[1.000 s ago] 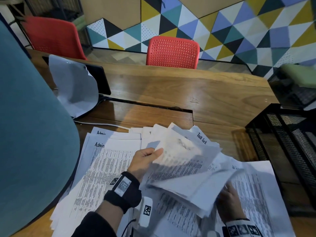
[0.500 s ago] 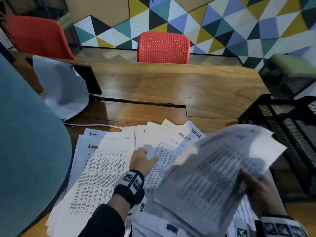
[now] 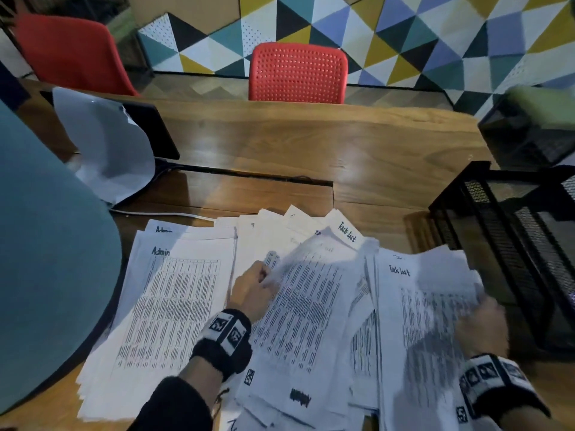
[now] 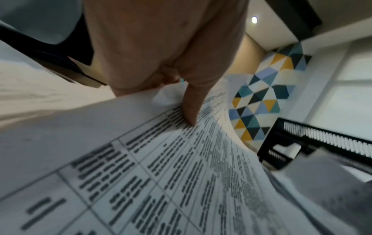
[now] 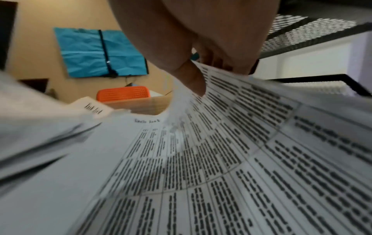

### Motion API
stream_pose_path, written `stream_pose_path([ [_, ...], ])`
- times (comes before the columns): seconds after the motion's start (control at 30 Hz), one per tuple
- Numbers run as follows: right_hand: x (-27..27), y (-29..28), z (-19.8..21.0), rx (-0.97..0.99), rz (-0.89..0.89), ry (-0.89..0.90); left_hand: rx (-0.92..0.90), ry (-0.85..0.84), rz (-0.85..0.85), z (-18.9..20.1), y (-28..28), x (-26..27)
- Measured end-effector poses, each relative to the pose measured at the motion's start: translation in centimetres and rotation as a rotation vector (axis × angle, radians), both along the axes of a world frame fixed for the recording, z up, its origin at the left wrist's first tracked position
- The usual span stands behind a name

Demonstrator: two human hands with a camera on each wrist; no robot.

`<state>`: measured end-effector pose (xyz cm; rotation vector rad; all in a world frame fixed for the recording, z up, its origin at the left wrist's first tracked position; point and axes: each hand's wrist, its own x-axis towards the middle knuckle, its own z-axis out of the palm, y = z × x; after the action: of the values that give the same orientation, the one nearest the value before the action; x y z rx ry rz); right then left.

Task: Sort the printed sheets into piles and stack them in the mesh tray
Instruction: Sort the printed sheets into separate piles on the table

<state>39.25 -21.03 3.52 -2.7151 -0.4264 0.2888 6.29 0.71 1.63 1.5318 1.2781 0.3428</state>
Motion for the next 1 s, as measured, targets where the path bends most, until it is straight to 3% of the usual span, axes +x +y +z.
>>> stream_pose_path([
  [0.1, -3.0, 0.6, 0.9, 0.177, 0.218, -0.17, -0.085, -0.276, -0.061, 2.5, -1.0, -1.2],
  [0.13, -4.5, 0.9, 1.5, 0.261, 0.288, -0.108, -0.121, -0.354, -0.088, 3.5, -1.4, -1.4],
  [0.23, -9.4, 2.0, 3.8, 0.493, 0.391, 0.558, -0.212, -0.496, -0.119, 5.5, -2.5, -1.3],
  [0.27, -10.6, 2.2, 3.7, 0.526, 0.389, 0.721, -0.229, -0.493, -0.116, 5.5, -2.9, -1.1],
  [0.3, -11.5, 2.4, 3.4, 0.534, 0.401, 0.773, -0.236, -0.451, -0.11, 5.2, -3.1, -0.8],
  [0.4, -11.7, 2.7, 2.1, 0.51, 0.341, 0.526, -0.186, -0.225, -0.086, 3.0, -2.8, -0.1],
  [0.53, -6.7, -0.1, -0.2, 0.313, 0.098, 0.27, 0.092, 0.294, 0.041, 0.5, 0.4, -1.2],
  [0.7, -1.6, -0.5, 0.3, -0.175, 0.056, 0.105, 0.222, 0.685, -0.287, -0.9, 2.5, -1.3],
  [0.8, -0.7, 1.0, 0.9, -0.262, -0.008, 0.074, 0.279, 0.79, -0.318, -0.9, 2.3, -0.4],
  [0.87, -1.2, 1.6, 0.9, -0.225, 0.008, -0.064, 0.261, 0.822, -0.287, -1.4, 2.4, 0.1],
  [0.93, -2.9, 2.2, 0.4, -0.102, 0.17, -0.279, 0.261, 0.863, -0.269, -1.4, 2.8, 0.5],
  [1.0, -6.3, 3.4, -0.2, -0.005, 0.322, -0.268, 0.23, 0.866, -0.253, -1.5, 2.9, 0.5],
])
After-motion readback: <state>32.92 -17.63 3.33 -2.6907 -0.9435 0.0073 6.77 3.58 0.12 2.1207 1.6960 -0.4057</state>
